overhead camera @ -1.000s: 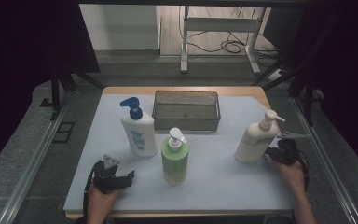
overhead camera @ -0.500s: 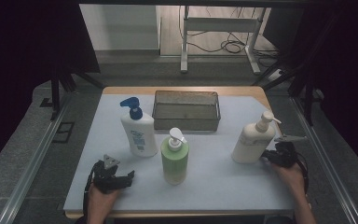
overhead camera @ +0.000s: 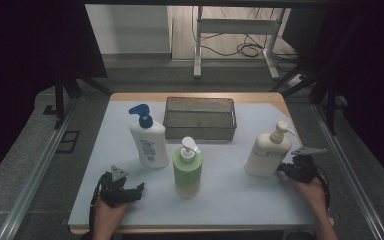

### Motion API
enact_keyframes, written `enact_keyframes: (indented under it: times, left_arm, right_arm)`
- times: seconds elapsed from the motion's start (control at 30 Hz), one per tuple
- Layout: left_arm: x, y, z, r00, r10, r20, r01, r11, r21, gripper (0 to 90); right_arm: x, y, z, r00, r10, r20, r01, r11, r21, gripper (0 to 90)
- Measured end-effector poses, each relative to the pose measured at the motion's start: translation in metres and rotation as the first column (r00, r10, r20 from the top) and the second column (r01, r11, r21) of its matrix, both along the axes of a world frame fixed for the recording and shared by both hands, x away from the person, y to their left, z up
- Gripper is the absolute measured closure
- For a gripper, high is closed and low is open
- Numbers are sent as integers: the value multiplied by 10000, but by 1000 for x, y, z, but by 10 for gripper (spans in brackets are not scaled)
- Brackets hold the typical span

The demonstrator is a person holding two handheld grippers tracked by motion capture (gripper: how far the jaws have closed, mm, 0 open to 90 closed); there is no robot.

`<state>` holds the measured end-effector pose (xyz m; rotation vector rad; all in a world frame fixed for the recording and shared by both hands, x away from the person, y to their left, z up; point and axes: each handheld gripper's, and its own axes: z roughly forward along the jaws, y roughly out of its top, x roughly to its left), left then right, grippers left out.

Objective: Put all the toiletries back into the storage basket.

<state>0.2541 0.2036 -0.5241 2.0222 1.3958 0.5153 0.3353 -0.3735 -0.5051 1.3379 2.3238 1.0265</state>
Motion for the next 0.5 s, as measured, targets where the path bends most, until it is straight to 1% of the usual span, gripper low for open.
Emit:
enact_keyframes:
  times: [0.17, 0.5]
  left_arm:
    - [0, 0, 0, 10000, -1, -1, 1, 10000, -3, 119]
    - [0, 0, 0, 10000, -3, -5, 3, 10000, -4, 119]
  right_arm:
    - [-4, 2, 1, 9999, 115, 34, -115, 9999, -8, 884]
    - [-12, 5, 1, 9996, 277, -75, -275, 9994, 207, 887]
